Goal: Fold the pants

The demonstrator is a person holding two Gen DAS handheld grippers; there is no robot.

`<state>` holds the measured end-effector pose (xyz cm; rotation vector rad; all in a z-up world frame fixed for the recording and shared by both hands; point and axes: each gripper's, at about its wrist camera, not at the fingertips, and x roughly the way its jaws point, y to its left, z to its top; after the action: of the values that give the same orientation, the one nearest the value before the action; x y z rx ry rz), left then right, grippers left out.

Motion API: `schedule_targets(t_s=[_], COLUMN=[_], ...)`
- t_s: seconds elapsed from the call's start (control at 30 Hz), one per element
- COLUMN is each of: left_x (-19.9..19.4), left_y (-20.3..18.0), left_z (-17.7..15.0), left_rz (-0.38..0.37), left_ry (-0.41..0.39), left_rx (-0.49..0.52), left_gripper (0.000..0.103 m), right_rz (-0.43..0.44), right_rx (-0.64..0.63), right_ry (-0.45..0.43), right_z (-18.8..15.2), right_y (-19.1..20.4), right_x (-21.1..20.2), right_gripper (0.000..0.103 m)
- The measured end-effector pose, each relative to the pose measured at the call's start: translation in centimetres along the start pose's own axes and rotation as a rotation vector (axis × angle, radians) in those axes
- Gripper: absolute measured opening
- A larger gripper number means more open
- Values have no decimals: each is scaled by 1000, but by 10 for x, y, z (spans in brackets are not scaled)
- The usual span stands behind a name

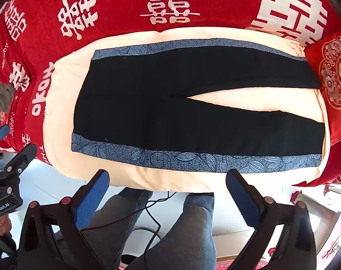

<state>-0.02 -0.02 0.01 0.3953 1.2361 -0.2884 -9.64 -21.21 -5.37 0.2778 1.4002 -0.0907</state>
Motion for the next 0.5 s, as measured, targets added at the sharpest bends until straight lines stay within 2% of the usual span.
schedule_targets(t_s=[0.5], left_x=[-5], left_y=[-1], left_z=[5], left_rz=[18], left_ry=[-17], left_rx=[17], left_gripper=[103], right_rz=[-6], right_rx=[-2], right_ry=[-12], right_z=[1], right_y=[1], right_x=[-5], right_gripper=[103])
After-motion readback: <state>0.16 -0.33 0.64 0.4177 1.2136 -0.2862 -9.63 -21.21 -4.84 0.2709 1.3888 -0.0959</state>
